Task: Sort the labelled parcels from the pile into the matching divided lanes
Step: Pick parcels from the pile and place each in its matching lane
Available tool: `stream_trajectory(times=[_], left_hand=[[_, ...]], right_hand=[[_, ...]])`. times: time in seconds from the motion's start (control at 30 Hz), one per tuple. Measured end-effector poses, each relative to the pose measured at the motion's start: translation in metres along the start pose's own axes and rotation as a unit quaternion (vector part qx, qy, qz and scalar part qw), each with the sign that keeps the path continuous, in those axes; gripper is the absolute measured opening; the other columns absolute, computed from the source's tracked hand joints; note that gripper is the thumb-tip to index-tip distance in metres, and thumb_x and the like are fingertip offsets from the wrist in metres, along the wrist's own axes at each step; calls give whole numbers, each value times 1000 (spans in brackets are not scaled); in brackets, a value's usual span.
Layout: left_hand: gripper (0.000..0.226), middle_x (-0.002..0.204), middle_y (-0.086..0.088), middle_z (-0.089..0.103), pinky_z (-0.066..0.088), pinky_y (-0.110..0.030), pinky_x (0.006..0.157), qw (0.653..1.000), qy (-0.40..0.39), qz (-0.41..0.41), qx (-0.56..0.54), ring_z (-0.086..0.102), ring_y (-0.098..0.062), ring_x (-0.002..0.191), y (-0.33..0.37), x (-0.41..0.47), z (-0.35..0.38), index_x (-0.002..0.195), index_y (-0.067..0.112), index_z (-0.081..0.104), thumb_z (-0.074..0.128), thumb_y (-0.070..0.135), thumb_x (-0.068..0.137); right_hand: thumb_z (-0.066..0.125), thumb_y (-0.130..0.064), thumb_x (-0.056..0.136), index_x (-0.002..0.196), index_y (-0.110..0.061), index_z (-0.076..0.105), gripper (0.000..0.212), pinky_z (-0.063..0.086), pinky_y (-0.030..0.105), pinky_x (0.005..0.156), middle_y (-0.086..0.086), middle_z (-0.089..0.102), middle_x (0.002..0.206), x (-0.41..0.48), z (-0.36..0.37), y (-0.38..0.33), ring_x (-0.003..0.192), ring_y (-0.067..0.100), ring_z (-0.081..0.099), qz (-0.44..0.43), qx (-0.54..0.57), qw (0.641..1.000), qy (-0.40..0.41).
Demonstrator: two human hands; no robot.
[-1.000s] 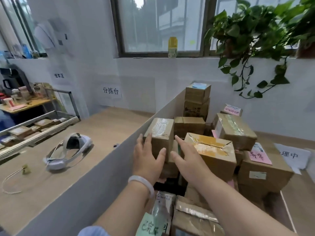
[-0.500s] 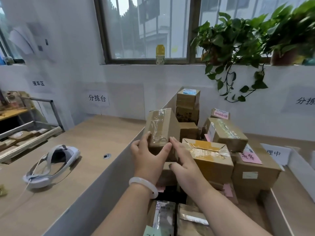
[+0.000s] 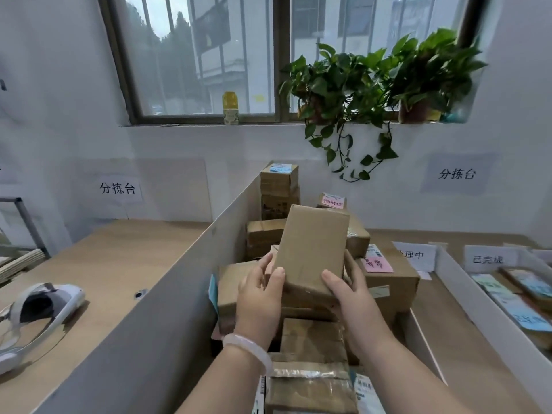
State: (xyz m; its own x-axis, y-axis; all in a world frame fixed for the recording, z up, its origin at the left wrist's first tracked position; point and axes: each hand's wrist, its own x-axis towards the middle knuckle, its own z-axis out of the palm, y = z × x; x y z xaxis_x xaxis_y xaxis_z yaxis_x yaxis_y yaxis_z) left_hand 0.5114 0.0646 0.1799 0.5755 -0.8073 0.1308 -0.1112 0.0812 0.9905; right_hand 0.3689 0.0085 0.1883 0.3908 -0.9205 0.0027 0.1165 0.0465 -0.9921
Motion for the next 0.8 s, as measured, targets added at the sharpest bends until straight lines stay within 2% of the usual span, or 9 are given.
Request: stream_trajectory(times=[0.07, 0.17, 0.27, 0.33, 0.4, 0.47, 0.57, 0.7, 0.8], left_hand=[[42, 132, 13, 49, 52, -37, 98, 998, -17, 33, 60, 53, -10, 119, 1, -4, 10, 122, 67, 37, 57, 62, 85], [89, 135, 16, 40, 44, -37, 106, 991, -78, 40, 106, 41, -8, 126, 8, -11, 25, 152, 40, 16, 65, 63, 81], [125, 152, 7, 25, 33, -49, 115, 979, -94, -1, 181, 25, -19, 141, 11, -7, 35, 157, 30, 4, 65, 83, 61], [130, 156, 5, 19, 31, -50, 116, 972, -121, -36, 197, 22, -22, 143, 12, -7, 42, 157, 29, 1, 67, 82, 59], [125, 153, 3, 29, 42, -45, 109, 979, -153, -62, 123, 36, -19, 136, 11, -10, 48, 156, 38, 5, 74, 76, 58], [108, 142, 5, 47, 53, -25, 87, 981, -173, -75, 35, 52, -12, 121, 11, -16, 54, 154, 42, 12, 77, 62, 69], [76, 116, 7, 66, 50, -11, 53, 976, -185, -105, -41, 63, -5, 97, 12, -25, 63, 149, 41, 22, 66, 41, 88], [62, 114, 2, 67, 57, -23, 68, 973, -182, -115, -83, 69, -14, 100, 9, -33, 82, 140, 47, 33, 66, 40, 88], [53, 127, 3, 56, 60, -35, 79, 967, -205, -118, -97, 65, -19, 108, 0, -39, 103, 130, 53, 42, 70, 39, 87]], right_hand=[[73, -54, 77, 134, -66, 23, 77, 43, 45, 105, -10, 41, 141, -8, -10, -1, 126, 18, 46, -29, -72, 997, 27], [76, -62, 69, 137, -67, 16, 91, 42, 45, 107, -23, 24, 145, -18, -24, -4, 134, 14, 33, -72, -138, 987, 38], [70, -40, 85, 135, -63, 28, 69, 49, 31, 99, -24, 28, 142, -28, -39, -3, 130, 5, 38, -109, -145, 983, 29], [61, -25, 93, 131, -62, 37, 58, 53, 21, 88, -21, 34, 140, -34, -51, 1, 125, -1, 44, -121, -139, 982, 30], [56, -19, 96, 131, -58, 42, 55, 51, 13, 81, -22, 39, 137, -39, -59, 1, 117, -8, 49, -120, -125, 984, 37], [52, -17, 99, 133, -53, 42, 51, 51, 11, 78, -21, 49, 129, -41, -68, 0, 108, -11, 55, -103, -89, 989, 53], [53, -25, 98, 135, -55, 40, 49, 50, 19, 84, -22, 59, 123, -42, -82, -1, 110, -7, 58, -74, -67, 992, 74], [53, -36, 97, 128, -56, 46, 37, 46, 40, 102, -21, 69, 108, -50, -97, 6, 111, 4, 61, -14, -90, 992, 89], [51, -39, 98, 118, -61, 49, 30, 48, 40, 100, -22, 70, 105, -59, -110, 10, 109, 6, 62, 4, -90, 987, 132]])
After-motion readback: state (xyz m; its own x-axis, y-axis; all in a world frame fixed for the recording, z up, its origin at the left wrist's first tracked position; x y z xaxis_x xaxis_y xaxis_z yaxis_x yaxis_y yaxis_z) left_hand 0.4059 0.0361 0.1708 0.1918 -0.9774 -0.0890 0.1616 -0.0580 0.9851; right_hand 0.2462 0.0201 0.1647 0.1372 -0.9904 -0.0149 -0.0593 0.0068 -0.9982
